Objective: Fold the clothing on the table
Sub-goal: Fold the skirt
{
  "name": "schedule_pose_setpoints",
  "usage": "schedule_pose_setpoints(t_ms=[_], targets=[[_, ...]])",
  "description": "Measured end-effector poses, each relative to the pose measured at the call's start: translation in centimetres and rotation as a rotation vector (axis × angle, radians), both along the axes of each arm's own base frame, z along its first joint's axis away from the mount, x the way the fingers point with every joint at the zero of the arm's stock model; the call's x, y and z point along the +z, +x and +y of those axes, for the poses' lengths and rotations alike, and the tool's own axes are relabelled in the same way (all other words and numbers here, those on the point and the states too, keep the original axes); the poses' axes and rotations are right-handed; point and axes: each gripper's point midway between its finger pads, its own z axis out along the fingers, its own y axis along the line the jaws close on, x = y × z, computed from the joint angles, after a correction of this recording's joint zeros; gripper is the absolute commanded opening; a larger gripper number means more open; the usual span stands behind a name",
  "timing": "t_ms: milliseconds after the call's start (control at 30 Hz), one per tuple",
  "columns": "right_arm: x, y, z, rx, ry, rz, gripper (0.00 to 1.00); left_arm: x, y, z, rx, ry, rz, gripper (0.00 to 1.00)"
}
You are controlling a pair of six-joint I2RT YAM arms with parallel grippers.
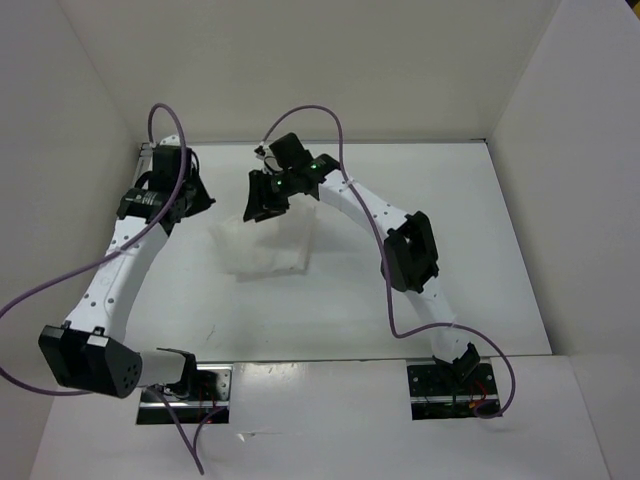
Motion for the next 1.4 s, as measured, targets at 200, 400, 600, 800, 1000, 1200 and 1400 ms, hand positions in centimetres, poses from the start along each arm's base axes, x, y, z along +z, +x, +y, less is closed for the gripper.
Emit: schedule_pose_setpoints(t_ms=[200, 400, 600, 800, 1000, 1200, 1400], targets=[[-3.7, 1.1, -3.8, -0.160, -0.210, -0.034, 0.42, -1.5, 0.4, -3.4, -0.165, -0.110, -0.002, 0.14], [-6.8, 0.8, -7.0, -0.216, -0.323, -0.023, 0.39, -8.9, 0.3, -6.3, -0.262, -0.198, 0.186, 0.10], [-10.5, 2.8, -10.2, -0.284, -0.375, 0.034, 0.37, -14.8, -2.8, -7.1, -0.285, -0.238, 0.338, 0.07], [-14.0, 5.5, -12.6, -0.345, -0.391, 0.081, 0.37, -19.3, -5.5, -7.3, -0.258, -0.249, 0.459, 0.04], [-15.0, 5.5, -12.8, -0.357, -0.402, 0.097, 0.37, -22.8, -5.1, -8.6, -0.241, -0.257, 0.531, 0.02], [-14.5, 5.0, -13.5, -0.372, -0.400, 0.093, 0.40, -22.2, -3.3, -10.1, -0.258, -0.257, 0.493, 0.26], [-5.5, 2.8, -15.8, -0.421, -0.323, -0.034, 0.61, -10.9, -1.8, -10.3, -0.329, -0.234, 0.214, 0.72]])
